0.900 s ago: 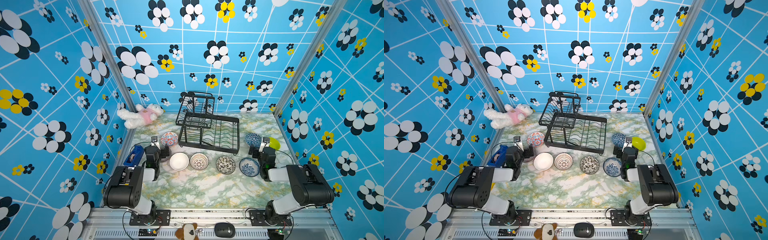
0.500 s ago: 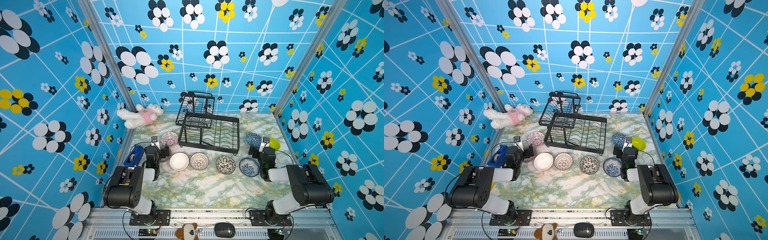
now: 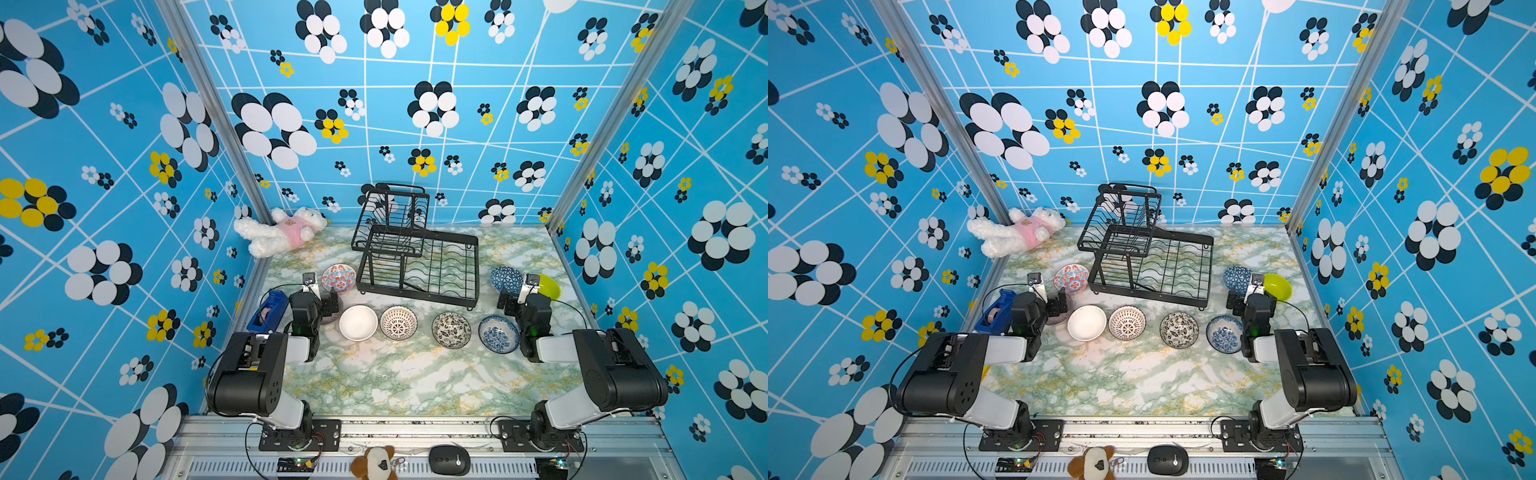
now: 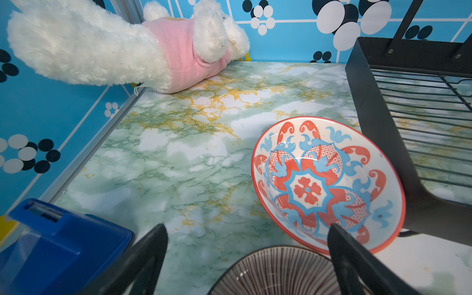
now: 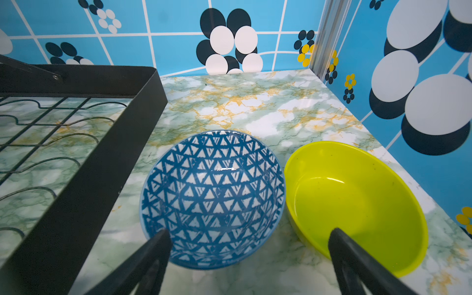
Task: Load bowls into a dish rack
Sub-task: Move the dish rack to the top-center of the table.
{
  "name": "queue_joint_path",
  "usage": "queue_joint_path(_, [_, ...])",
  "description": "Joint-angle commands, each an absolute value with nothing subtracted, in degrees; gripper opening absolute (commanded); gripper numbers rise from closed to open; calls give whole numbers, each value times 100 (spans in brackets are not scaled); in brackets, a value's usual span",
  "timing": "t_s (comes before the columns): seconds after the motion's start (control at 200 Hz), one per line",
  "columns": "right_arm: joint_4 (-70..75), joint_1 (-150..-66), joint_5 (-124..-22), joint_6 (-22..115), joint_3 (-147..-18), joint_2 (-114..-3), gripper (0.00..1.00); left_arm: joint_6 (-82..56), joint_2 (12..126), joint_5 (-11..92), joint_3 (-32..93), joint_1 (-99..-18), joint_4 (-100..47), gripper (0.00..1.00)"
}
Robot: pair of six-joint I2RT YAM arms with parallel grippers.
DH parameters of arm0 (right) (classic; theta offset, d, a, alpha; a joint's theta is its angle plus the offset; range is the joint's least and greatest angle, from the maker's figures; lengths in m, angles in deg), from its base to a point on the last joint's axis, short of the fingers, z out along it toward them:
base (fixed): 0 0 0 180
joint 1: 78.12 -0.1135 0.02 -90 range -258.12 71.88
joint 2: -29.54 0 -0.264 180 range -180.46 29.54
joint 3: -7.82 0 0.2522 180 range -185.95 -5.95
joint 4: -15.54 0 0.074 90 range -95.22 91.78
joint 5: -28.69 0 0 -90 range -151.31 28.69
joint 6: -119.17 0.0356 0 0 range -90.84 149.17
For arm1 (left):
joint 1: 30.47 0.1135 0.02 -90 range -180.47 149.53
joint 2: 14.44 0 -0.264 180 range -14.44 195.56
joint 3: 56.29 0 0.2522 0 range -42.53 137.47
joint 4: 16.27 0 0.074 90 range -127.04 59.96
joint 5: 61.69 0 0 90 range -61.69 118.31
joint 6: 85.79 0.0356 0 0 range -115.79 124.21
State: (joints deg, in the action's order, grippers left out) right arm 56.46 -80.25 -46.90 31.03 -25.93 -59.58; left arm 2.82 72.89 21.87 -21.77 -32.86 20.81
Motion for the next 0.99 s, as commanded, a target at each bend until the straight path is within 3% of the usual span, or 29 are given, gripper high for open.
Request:
queue_joint_path(0.0, [5733,-8050,-4730,3070,-2709,-6009,99,342,7372,2277,-2043,-3284,2147,99])
queue_joint_path(0.37, [5750,-8058,-4490,3116,-2695,-5997,99,316,7365,2426,-2029,-3215,2129,99])
queue_joint_path(0.49, [5491,-8110,-3963,3251,-2678,-5669,99,280,7071,2048,-2084,-3271,2033,99])
queue_joint_path(0.72, [5131,-8111,-3099,3559,-2414,-4654,99,-990,5113,778,-1190,-3326,-1602,99])
queue_joint_path(0.825, [4352,-8104,-2593,4311,-2379,-3838,100,-2661,4456,464,-1075,-3265,-2746,99])
queue_joint_path(0.99, [2888,-7969,-3813,5252,-2794,-2931,99,-3698,3460,2353,-1424,-2983,-2742,99])
